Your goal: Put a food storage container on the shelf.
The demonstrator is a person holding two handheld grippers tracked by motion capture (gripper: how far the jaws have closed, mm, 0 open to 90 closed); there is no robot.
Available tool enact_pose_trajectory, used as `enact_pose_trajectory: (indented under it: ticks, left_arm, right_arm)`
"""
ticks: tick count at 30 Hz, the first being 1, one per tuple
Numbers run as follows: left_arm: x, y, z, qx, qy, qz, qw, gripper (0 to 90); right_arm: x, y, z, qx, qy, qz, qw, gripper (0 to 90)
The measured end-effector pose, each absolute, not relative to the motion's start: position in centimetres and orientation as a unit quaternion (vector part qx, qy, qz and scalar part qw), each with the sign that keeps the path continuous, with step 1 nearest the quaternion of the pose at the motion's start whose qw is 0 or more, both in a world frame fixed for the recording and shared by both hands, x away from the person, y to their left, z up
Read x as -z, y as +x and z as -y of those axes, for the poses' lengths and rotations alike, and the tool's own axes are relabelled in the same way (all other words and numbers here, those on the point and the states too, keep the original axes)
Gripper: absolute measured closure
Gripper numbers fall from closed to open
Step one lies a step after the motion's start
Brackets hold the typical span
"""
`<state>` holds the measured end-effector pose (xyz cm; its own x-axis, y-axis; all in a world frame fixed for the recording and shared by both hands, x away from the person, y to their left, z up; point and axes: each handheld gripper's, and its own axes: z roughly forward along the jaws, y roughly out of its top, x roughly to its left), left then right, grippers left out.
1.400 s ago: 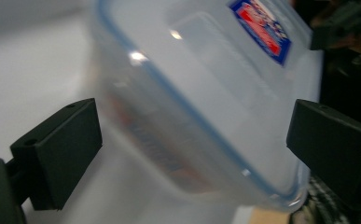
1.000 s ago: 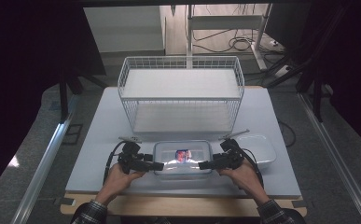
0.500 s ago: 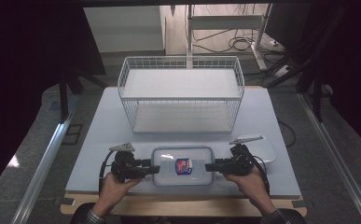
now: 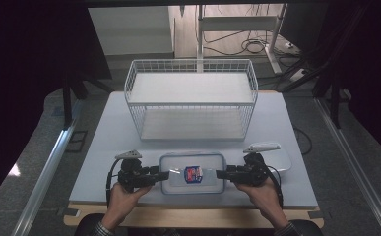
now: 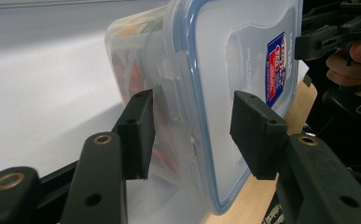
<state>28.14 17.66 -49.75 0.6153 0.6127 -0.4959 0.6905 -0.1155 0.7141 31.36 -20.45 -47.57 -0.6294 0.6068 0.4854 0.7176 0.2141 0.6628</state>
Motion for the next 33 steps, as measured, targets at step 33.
enact_pose_trajectory:
  ticks: [33]
  left_arm:
    - [38.0, 32.3, -19.0, -0.045, 0.745, -0.4, 0.532, 51.0]
  right_arm:
    - [37.3, 35.6, 19.2, 0.526, -0.375, 0.763, -0.003, 48.8]
